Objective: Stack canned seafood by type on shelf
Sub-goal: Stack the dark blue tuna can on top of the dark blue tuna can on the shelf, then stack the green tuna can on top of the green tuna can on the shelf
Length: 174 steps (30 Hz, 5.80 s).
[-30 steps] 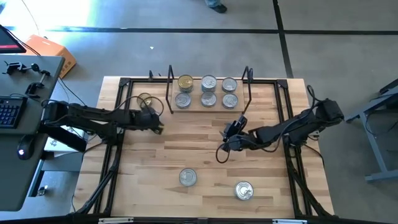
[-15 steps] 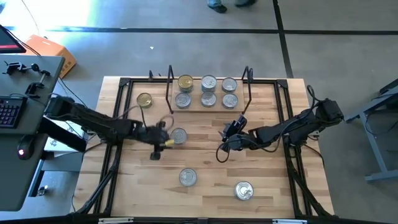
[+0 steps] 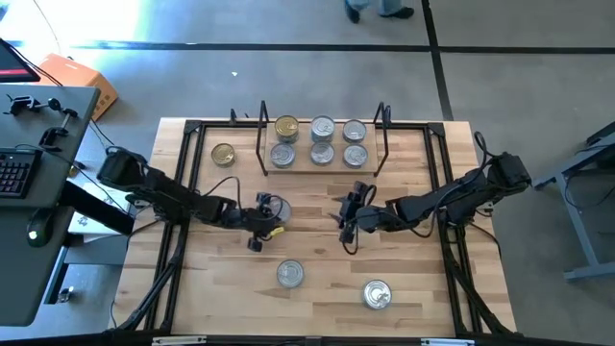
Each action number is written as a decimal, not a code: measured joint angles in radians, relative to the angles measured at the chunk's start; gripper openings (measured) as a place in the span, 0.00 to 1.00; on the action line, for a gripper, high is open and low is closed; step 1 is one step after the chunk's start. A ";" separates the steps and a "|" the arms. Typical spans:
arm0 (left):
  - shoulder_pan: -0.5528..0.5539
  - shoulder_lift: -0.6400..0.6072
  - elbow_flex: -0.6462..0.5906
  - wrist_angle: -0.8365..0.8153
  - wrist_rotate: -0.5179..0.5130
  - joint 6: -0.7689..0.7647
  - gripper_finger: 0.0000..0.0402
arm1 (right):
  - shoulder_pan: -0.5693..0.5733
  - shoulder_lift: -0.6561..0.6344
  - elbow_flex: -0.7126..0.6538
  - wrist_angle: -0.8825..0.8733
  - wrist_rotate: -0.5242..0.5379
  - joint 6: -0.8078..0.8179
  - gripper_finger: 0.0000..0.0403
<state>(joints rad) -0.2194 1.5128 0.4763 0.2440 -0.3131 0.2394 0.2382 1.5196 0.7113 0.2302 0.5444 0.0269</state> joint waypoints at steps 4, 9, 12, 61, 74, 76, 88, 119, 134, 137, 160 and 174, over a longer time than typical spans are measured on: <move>0.021 0.049 0.061 -0.001 0.057 -0.002 0.05 | -0.002 0.000 0.000 0.050 -0.101 -0.163 0.51; 0.032 0.082 0.137 -0.013 0.078 -0.026 0.03 | -0.006 0.000 0.000 0.089 -0.150 -0.298 0.51; 0.032 0.084 0.174 -0.005 0.076 -0.029 0.01 | -0.018 0.014 0.001 0.095 -0.166 -0.355 0.51; 0.091 0.162 0.248 0.069 0.102 0.015 0.00 | -0.035 0.280 0.002 0.336 -0.237 -0.763 0.65; 0.091 0.161 0.248 0.180 0.150 -0.012 0.00 | -0.075 0.280 0.002 0.345 -0.234 -0.814 0.64; 0.091 0.160 0.249 0.182 0.150 -0.012 0.00 | -0.075 0.280 0.002 0.356 -0.234 -0.813 0.61; 0.089 0.143 0.250 0.188 0.072 -0.020 0.04 | -0.064 0.276 0.002 0.361 -0.186 -0.623 0.29; -0.013 0.056 0.126 0.279 -0.059 -0.254 0.10 | -0.683 -0.029 0.321 -0.448 -0.095 -0.810 0.29; -0.018 0.056 0.126 0.278 -0.061 -0.262 0.10 | -0.761 0.153 0.344 -0.439 -0.075 -0.836 0.29; -0.018 0.056 0.126 0.278 -0.061 -0.263 0.10 | -0.761 0.153 0.345 -0.443 -0.074 -0.802 0.33; -0.018 0.056 0.126 0.282 -0.061 -0.264 0.10 | -0.630 0.037 0.342 -0.494 -0.184 -0.500 0.62; -0.079 0.056 0.126 0.287 -0.056 -0.210 0.10 | -0.154 0.040 -0.094 0.408 -0.493 0.106 0.62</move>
<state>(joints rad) -0.2981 1.5688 0.6025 0.5313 -0.3694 0.0296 0.0845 1.5598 0.6169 0.6383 0.0511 0.1325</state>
